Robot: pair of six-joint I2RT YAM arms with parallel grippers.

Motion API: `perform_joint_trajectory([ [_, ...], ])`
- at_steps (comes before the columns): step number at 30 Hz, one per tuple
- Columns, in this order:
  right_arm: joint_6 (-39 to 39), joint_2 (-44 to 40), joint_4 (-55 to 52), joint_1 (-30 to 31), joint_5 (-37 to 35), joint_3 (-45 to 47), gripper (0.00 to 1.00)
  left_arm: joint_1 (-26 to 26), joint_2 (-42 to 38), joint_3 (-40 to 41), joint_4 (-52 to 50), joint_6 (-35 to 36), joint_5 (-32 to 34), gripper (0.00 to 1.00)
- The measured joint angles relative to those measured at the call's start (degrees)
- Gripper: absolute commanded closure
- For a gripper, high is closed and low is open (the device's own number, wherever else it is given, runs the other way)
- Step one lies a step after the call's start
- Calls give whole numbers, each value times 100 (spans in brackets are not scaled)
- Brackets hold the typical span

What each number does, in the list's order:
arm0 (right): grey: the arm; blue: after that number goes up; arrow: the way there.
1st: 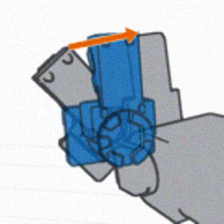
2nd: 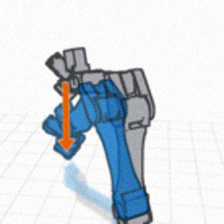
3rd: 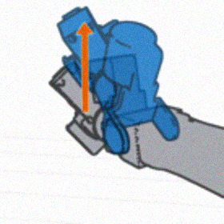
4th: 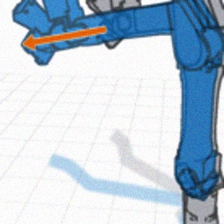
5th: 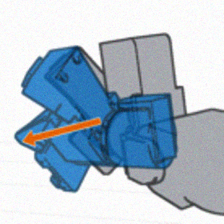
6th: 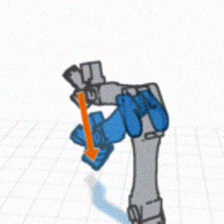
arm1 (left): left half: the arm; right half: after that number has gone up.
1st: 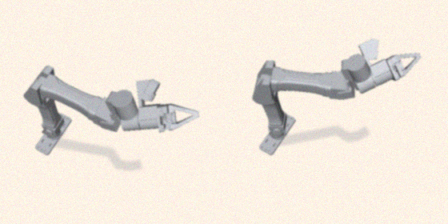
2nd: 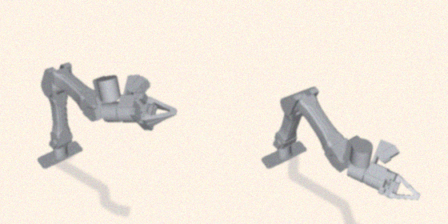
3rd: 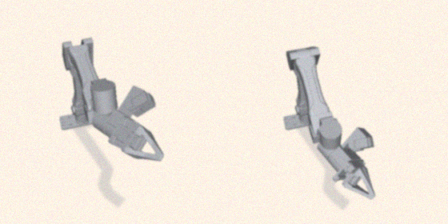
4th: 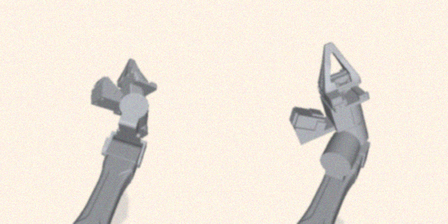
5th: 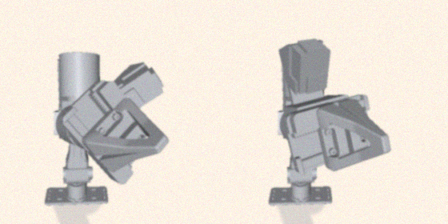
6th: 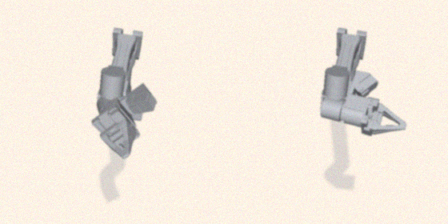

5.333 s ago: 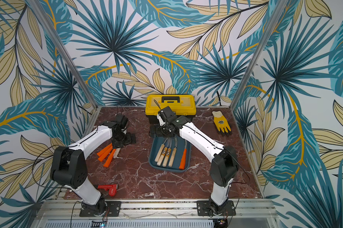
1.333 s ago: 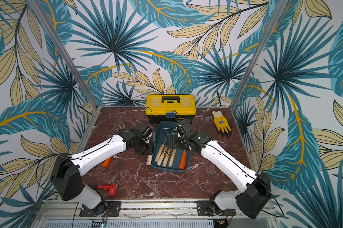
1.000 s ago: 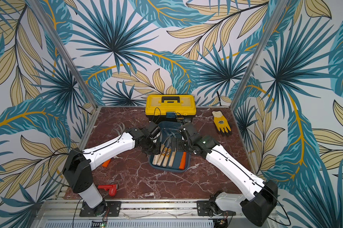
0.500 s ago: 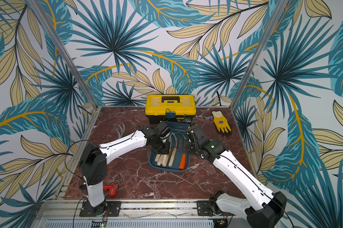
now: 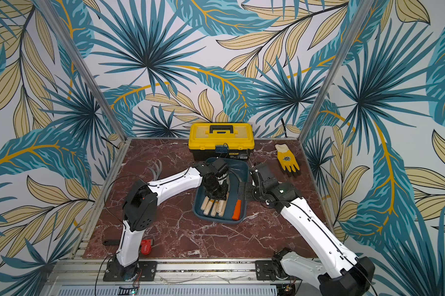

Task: Put small sickles into storage boxes
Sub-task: Place the sickle in the storage box.

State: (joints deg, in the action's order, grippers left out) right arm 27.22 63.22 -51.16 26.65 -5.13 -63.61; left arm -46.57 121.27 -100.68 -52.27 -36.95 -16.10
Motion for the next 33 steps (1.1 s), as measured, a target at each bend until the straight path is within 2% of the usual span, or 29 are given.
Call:
perform_joint_trajectory([
  [7, -107, 33, -20, -157, 120, 0, 0, -59, 407, -315, 0, -9, -140, 98],
  [22, -232, 173, -22, -323, 267, -2, 0, -81, 796, -664, 33, -7, -356, 72],
  [33, -240, 205, -17, -354, 332, -37, 1, -81, 796, -901, 28, 13, -511, 39],
])
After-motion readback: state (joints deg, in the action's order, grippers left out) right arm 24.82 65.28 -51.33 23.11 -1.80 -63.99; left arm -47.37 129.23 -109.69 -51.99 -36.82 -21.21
